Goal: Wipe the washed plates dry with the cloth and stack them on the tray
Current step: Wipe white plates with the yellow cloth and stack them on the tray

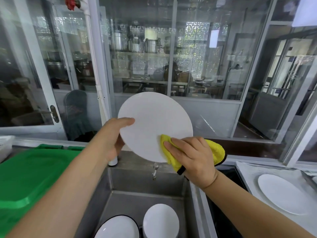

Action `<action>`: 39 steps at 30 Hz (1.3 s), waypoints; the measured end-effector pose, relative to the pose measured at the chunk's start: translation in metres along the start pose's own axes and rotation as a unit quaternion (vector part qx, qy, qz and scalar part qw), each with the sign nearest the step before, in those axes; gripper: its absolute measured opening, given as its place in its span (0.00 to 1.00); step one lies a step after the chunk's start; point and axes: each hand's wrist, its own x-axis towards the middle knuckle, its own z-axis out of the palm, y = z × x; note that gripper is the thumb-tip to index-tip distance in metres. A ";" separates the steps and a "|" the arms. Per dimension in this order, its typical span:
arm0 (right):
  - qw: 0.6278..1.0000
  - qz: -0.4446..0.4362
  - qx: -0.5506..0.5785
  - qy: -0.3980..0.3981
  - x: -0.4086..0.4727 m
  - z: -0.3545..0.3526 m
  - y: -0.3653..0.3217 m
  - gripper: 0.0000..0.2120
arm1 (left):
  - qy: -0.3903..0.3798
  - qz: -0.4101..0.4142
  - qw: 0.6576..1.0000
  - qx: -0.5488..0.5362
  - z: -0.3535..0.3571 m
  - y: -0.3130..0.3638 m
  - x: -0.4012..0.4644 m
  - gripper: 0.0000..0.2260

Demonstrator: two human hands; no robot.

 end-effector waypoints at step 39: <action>0.771 0.352 0.460 -0.264 0.032 -0.019 0.033 0.14 | -0.176 0.225 0.806 0.519 -0.017 -0.036 -0.016 0.09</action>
